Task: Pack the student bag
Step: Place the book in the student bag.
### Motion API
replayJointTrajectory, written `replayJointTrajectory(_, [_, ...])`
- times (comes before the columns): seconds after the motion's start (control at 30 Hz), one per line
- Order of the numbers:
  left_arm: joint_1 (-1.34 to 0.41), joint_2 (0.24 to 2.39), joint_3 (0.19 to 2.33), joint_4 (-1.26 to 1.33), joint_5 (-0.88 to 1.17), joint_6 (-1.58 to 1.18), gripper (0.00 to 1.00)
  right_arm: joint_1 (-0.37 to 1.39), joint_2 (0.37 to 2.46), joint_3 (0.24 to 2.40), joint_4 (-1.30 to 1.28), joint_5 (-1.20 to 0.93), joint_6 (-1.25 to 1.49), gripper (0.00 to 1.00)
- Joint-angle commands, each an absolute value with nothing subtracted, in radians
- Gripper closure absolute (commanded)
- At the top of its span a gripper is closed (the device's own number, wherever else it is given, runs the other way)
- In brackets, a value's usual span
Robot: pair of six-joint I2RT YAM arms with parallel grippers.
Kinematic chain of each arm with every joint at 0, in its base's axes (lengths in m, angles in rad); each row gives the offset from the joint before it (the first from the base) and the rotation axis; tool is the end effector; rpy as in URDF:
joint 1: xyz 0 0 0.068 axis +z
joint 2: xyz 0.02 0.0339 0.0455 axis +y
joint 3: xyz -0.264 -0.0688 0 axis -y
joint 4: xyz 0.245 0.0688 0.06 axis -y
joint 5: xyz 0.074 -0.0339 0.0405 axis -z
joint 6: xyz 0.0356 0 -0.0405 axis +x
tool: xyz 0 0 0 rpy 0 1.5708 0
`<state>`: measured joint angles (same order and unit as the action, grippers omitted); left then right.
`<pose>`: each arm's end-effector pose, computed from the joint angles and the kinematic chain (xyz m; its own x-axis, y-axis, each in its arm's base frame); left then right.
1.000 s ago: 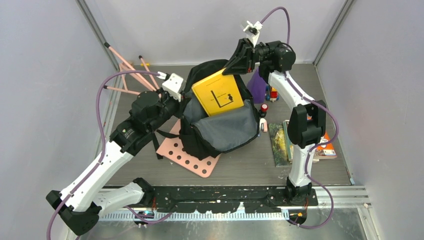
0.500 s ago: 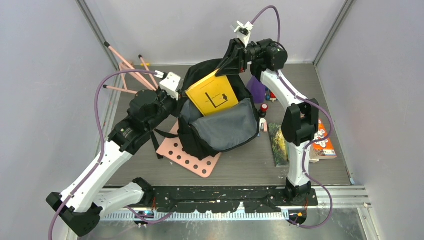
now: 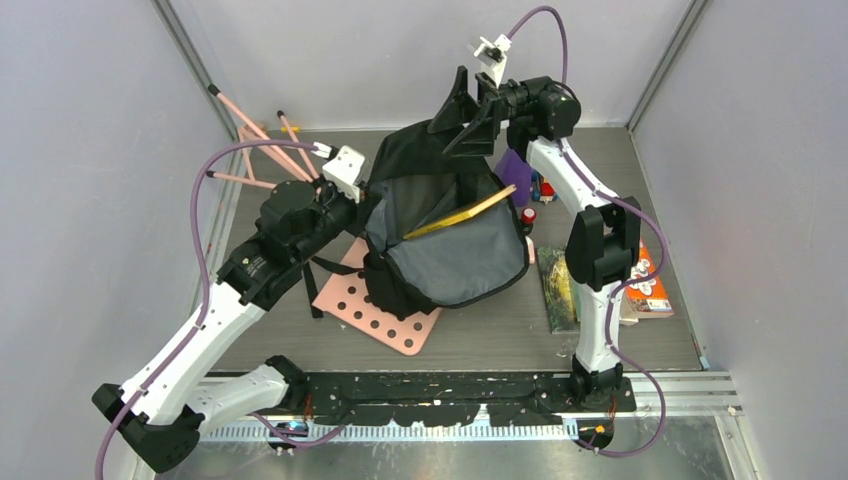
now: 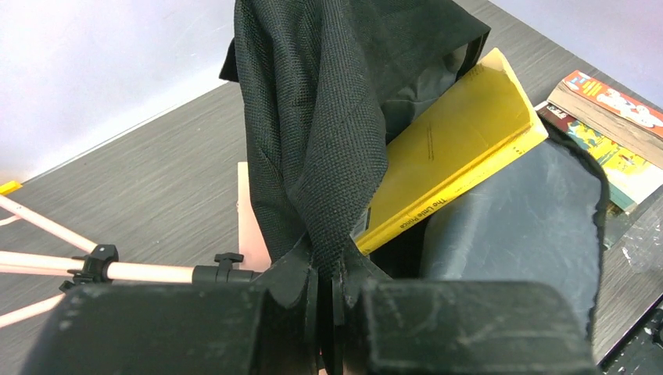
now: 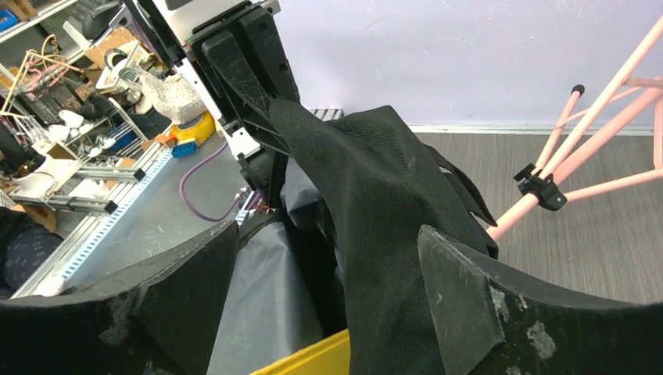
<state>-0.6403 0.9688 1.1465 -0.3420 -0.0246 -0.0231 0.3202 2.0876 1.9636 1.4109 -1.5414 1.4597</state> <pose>0.1682 -0.1243 0.4155 -0.1445 0.0788 -0.9864 0.5746 0.8182 -0.0188 0.3894 0.1666 0.4443 -0.1723 -0.0264 -0.9847 -0.9360 -0.3070 0.1720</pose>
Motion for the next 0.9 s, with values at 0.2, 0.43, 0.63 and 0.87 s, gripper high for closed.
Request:
replayJointTrajectory(0.2, [-0.639,0.973,1.177,-0.325,-0.063,-0.015,1.0,0.284,1.994,2.051,1.445,-1.519,1.705,0.08])
replayJointTrajectory(0.43, [-0.638,0.979,1.172,-0.32,-0.074,-0.007,1.0,0.188,1.97,2.076,1.446,-1.52,1.894,0.07])
replayJointTrajectory(0.63, [-0.639,0.986,1.175,-0.321,-0.072,-0.005,1.0,0.13,1.956,2.23,1.445,-1.518,2.128,0.07])
replayJointTrajectory(0.87, [-0.638,0.98,1.179,-0.317,-0.034,-0.019,1.0,0.093,1.877,2.396,1.444,-1.496,2.274,0.07])
